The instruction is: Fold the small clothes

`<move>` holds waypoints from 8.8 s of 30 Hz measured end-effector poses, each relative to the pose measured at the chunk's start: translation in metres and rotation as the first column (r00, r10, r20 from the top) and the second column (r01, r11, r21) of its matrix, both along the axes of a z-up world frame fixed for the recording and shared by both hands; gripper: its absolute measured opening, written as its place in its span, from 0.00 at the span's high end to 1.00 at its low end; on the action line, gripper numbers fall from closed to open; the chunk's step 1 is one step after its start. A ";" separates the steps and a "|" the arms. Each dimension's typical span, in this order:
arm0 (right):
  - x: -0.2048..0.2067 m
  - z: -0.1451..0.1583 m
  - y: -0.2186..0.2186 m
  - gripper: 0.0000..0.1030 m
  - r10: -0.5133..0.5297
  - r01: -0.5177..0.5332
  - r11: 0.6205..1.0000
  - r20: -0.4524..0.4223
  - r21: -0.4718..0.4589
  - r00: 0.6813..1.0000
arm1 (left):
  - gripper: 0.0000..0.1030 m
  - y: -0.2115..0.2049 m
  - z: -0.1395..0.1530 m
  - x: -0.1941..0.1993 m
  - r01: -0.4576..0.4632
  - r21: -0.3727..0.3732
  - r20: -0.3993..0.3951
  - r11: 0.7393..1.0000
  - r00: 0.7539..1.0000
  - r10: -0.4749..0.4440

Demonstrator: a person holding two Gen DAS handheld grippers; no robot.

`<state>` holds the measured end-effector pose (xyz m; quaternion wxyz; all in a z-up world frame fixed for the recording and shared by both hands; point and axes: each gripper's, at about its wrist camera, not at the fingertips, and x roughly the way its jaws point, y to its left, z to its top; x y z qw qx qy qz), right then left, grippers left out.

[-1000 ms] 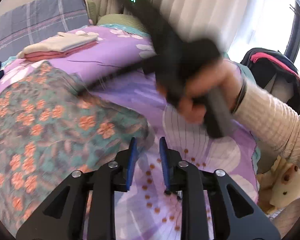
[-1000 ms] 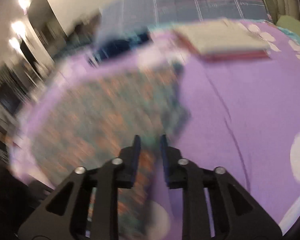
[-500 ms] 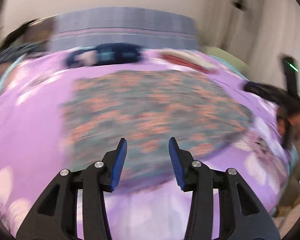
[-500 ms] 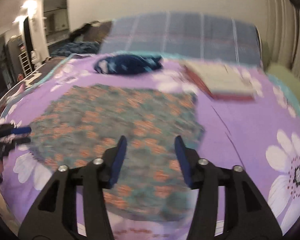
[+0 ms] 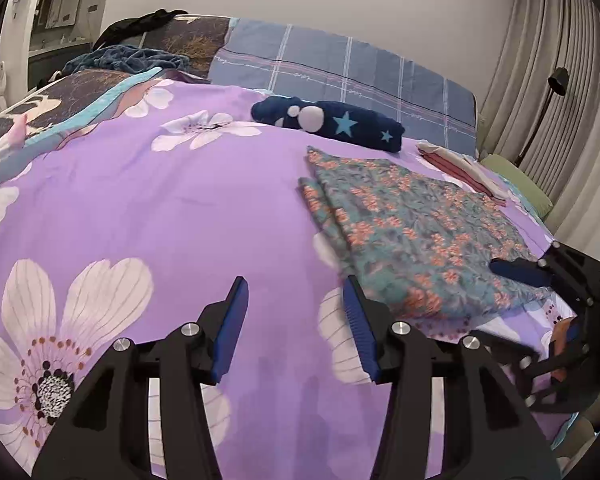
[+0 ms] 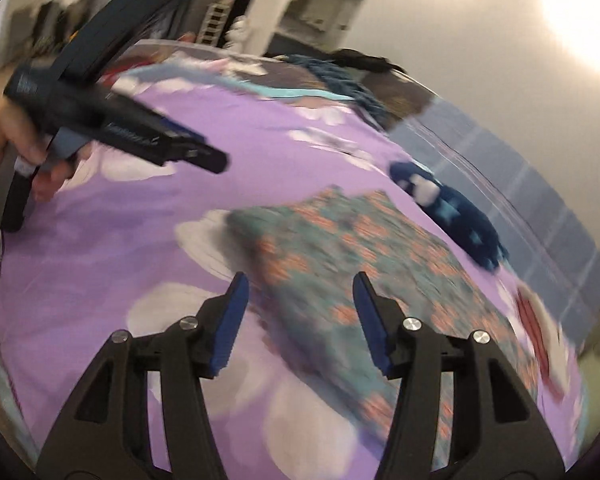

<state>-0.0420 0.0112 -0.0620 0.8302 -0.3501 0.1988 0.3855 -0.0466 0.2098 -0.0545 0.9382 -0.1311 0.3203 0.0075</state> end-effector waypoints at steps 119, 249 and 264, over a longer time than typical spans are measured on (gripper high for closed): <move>0.004 -0.019 0.079 0.98 -0.096 0.096 0.995 0.021 -0.023 0.995 | 0.94 0.025 -0.053 0.219 0.290 -0.563 0.004 0.774 0.938 -0.348; 0.085 -0.005 -0.330 0.94 -0.537 0.820 0.406 -0.621 0.403 0.571 | 0.59 -0.424 0.022 0.291 0.671 0.144 -0.285 0.727 0.732 -0.619; 0.090 -0.008 -0.341 0.94 -0.462 0.828 0.381 -0.691 0.411 0.556 | 0.34 -0.307 0.032 0.132 0.601 0.239 -0.203 0.763 0.799 -0.566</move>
